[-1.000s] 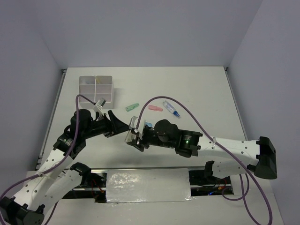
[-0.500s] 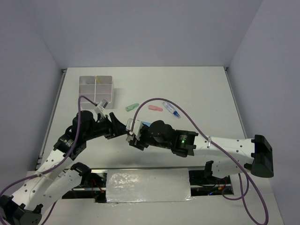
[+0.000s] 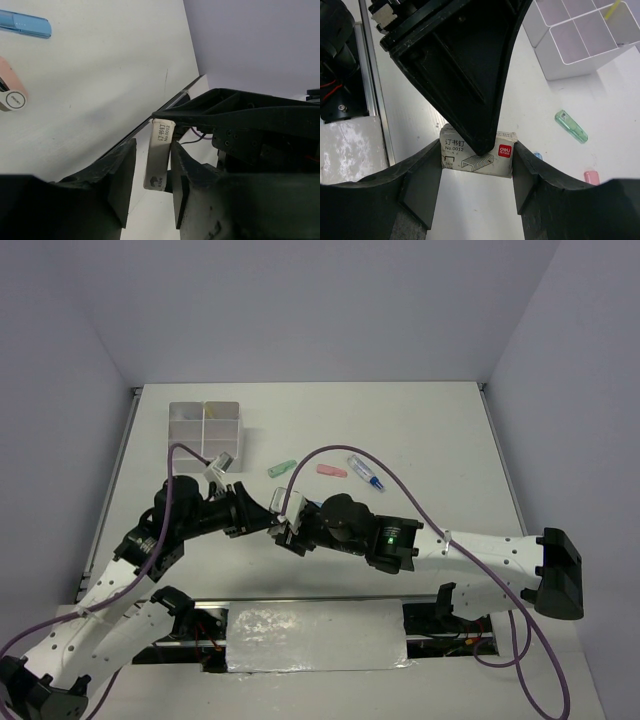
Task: Sort the stationery into containers
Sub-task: Pick up the stationery from the center of the board.
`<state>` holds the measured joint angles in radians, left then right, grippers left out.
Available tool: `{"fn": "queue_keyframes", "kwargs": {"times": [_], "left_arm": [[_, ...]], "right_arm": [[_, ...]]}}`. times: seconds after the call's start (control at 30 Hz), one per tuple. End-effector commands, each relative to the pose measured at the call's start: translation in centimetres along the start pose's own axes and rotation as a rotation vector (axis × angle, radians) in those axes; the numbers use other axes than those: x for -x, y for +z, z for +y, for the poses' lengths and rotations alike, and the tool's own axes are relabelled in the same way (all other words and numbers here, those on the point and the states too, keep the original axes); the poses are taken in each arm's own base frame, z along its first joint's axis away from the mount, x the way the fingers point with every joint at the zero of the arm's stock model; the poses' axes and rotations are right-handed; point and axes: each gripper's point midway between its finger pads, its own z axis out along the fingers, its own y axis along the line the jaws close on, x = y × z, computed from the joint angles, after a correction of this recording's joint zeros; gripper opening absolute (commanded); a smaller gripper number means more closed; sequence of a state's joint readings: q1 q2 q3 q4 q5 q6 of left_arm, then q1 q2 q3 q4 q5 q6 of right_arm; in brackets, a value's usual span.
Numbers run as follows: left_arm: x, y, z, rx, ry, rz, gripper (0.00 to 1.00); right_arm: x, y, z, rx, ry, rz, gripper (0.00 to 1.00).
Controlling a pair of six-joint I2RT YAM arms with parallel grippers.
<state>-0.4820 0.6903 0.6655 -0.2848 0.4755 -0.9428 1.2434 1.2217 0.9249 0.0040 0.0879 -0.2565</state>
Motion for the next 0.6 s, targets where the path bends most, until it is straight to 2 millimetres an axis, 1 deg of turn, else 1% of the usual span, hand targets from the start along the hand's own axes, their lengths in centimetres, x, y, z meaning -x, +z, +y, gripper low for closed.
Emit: {"fn": "queue_keyframes", "kwargs": {"times": [0.0, 0.07, 0.1, 0.13, 0.2, 0.23, 0.3, 0.33, 0.37, 0.4, 0.43, 0.47, 0.5, 0.53, 0.57], "left_arm": [[0.6, -0.1, -2.2, -0.085, 0.055, -0.003, 0.44], [0.4, 0.1, -2.4, -0.098, 0.065, 0.005, 0.4], [0.4, 0.2, -2.6, -0.101, 0.07, 0.007, 0.37], [0.2, 0.2, -2.6, -0.105, 0.073, 0.015, 0.3], [0.1, 0.4, -2.8, -0.108, 0.086, 0.024, 0.2], [0.0, 0.4, -2.7, -0.107, 0.089, 0.029, 0.1], [0.1, 0.3, -2.9, -0.104, 0.105, 0.033, 0.0], [0.2, 0.3, -2.8, -0.094, 0.111, 0.029, 0.0], [0.7, 0.0, -3.2, -0.091, 0.141, 0.012, 0.0], [0.6, -0.1, -2.6, -0.051, 0.135, 0.021, 0.0], [1.2, -0.1, -2.1, -0.011, 0.143, -0.01, 0.0], [1.8, -0.4, -2.2, 0.007, 0.163, -0.032, 0.0], [1.9, -0.5, -1.7, 0.044, 0.159, -0.034, 0.0], [2.6, -0.6, -1.0, 0.09, 0.16, -0.065, 0.0], [3.1, -0.6, -0.9, 0.115, 0.158, -0.082, 0.0]], "right_arm": [[3.4, 0.2, -0.9, -0.018, -0.011, -0.095, 0.23], [3.7, 0.5, -1.0, -0.025, -0.018, -0.096, 0.23], [3.4, 0.9, -1.0, -0.023, -0.021, -0.089, 0.23], [3.7, 1.0, -1.1, -0.026, -0.022, -0.095, 0.23], [3.2, 1.7, -1.3, -0.035, -0.021, -0.081, 0.23], [3.4, 1.8, -1.4, -0.039, -0.015, -0.089, 0.23], [3.0, 2.2, -1.9, -0.045, -0.004, -0.086, 0.23], [2.8, 2.2, -2.1, -0.049, 0.011, -0.093, 0.24], [2.8, 2.2, -2.3, -0.049, 0.017, -0.097, 0.25], [2.8, 2.1, -2.4, -0.047, 0.025, -0.104, 0.28], [2.4, 2.0, -2.8, -0.058, 0.039, -0.107, 0.42], [2.7, 1.6, -3.1, -0.065, 0.048, -0.121, 0.53], [2.6, 1.4, -3.3, -0.073, 0.063, -0.127, 0.69], [2.1, 1.2, -4.0, -0.095, 0.079, -0.127, 0.99], [2.3, 0.7, -4.5, -0.107, 0.09, -0.141, 1.0]]}}
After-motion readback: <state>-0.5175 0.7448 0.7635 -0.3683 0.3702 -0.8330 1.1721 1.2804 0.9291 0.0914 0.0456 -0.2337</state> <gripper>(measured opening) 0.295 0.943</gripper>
